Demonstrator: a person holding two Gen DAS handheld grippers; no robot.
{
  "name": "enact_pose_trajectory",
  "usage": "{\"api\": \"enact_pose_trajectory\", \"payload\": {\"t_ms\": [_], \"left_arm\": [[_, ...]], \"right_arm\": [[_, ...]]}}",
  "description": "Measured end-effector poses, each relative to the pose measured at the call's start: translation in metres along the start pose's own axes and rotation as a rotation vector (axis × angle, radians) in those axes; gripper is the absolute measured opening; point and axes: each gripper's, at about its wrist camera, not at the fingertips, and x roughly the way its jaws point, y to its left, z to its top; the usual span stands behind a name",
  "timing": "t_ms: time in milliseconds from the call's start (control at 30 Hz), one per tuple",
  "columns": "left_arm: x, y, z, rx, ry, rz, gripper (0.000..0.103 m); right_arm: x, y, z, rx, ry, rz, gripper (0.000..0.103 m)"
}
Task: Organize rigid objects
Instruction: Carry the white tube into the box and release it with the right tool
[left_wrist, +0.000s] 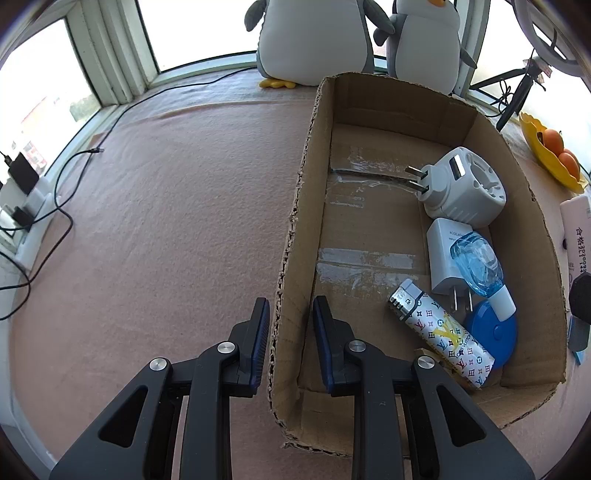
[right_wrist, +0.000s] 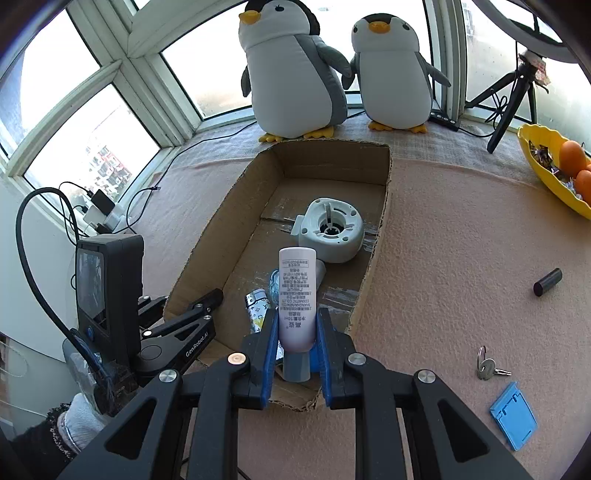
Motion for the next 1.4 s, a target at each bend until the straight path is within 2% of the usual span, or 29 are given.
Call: {"api": "enact_pose_trajectory", "payload": {"t_ms": [267,767,933,1000,1200,1400], "left_arm": [[0.0,0.003,0.0,-0.009,-0.001,-0.011,0.023],[0.001,0.004,0.0,-0.017,0.0,-0.024,0.023],[0.002,0.003,0.0,-0.02,0.0,-0.025,0.023],[0.002,0.003,0.0,-0.02,0.0,-0.025,0.023],[0.002,0.003,0.0,-0.018,-0.001,-0.025,0.023],[0.002,0.003,0.0,-0.017,-0.001,-0.022,0.023]], "right_arm": [[0.025,0.022,0.021,-0.038,0.014,0.019,0.018],[0.058,0.023,0.044,0.009,0.052,0.046,0.018],[0.059,0.022,0.046,0.01,0.051,0.04,0.021],[0.058,0.021,0.047,0.017,0.045,0.037,0.031],[0.052,0.015,0.047,0.038,0.038,0.037,0.031],[0.03,0.007,0.041,0.05,0.002,0.036,0.031]]}}
